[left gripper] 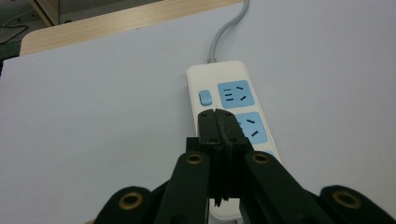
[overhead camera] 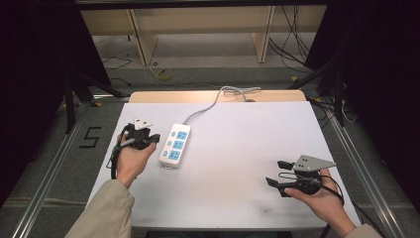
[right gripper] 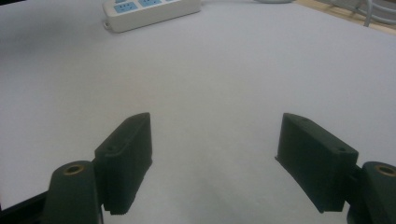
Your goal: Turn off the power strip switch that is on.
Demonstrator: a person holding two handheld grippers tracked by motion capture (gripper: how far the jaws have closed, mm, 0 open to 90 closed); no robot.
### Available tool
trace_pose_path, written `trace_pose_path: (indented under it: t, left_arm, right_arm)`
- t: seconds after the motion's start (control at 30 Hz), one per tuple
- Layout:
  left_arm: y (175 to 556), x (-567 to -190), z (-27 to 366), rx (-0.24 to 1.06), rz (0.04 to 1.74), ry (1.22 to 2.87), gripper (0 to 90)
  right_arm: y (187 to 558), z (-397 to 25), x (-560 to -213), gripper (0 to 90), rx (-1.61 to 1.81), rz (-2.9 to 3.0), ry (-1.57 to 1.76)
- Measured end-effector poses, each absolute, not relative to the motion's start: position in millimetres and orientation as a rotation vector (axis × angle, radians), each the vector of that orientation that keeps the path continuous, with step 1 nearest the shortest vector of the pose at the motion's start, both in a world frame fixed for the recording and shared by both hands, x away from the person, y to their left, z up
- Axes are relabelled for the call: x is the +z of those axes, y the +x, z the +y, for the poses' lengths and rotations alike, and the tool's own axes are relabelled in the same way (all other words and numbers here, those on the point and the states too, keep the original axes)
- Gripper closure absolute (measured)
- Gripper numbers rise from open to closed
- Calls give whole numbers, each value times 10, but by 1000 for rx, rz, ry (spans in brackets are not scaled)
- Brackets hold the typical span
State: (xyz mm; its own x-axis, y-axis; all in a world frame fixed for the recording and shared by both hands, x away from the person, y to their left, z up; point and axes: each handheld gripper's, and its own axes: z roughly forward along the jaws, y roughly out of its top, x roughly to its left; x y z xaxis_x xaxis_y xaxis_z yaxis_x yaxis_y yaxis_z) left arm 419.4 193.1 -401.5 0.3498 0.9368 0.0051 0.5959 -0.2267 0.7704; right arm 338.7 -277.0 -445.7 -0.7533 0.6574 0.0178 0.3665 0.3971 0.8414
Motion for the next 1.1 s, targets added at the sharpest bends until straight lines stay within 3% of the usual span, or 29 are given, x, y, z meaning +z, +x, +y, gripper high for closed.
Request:
trace_pose_path:
  t: [1.1]
  left_arm:
    - [4473, -4059, 1799, 607, 1350, 1996, 900]
  right_arm:
    - [3360, -2788, -4463, 267, 1291, 2335, 908]
